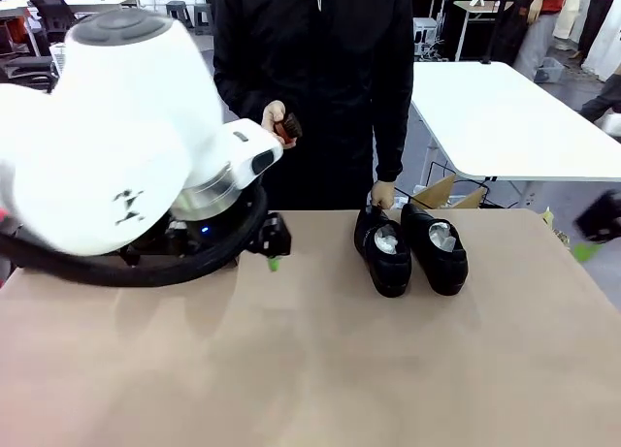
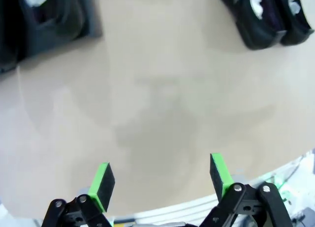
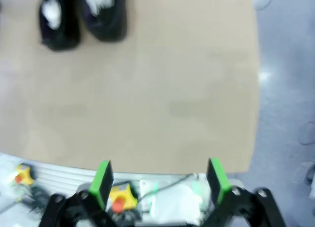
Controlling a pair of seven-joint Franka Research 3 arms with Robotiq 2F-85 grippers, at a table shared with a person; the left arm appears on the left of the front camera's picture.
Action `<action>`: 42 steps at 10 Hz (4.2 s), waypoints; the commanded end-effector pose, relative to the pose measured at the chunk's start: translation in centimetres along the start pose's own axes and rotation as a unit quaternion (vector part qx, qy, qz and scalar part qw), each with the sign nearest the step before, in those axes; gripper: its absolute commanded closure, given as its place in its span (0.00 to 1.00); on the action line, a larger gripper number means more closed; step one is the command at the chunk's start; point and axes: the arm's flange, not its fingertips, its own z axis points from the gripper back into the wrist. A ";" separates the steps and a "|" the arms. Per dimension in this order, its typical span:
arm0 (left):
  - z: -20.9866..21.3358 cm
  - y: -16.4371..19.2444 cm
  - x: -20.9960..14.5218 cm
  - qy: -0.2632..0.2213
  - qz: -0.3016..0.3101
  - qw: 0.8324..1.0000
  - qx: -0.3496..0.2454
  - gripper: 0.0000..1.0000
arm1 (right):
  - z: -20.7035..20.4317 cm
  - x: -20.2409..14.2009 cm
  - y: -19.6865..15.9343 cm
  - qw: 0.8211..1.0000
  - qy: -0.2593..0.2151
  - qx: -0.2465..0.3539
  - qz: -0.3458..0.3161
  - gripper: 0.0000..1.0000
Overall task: Organize the shoes by placing them on the stand.
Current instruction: Pick up one Shoe and place it in the middle of the table.
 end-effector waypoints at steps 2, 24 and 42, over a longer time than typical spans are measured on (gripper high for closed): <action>1.5 4.1 -1.6 0.005 0.061 0.998 -0.003 0.00 | -1.9 2.0 7.7 0.999 -0.009 0.032 0.036 0.00; 0.8 3.1 -1.4 0.005 0.044 0.999 0.008 0.00 | -16.1 16.8 19.6 0.997 -0.025 -0.018 0.073 0.47; 0.8 3.1 -1.4 0.005 0.044 0.999 0.008 0.00 | -16.3 14.6 20.1 0.999 0.015 -0.037 0.026 1.00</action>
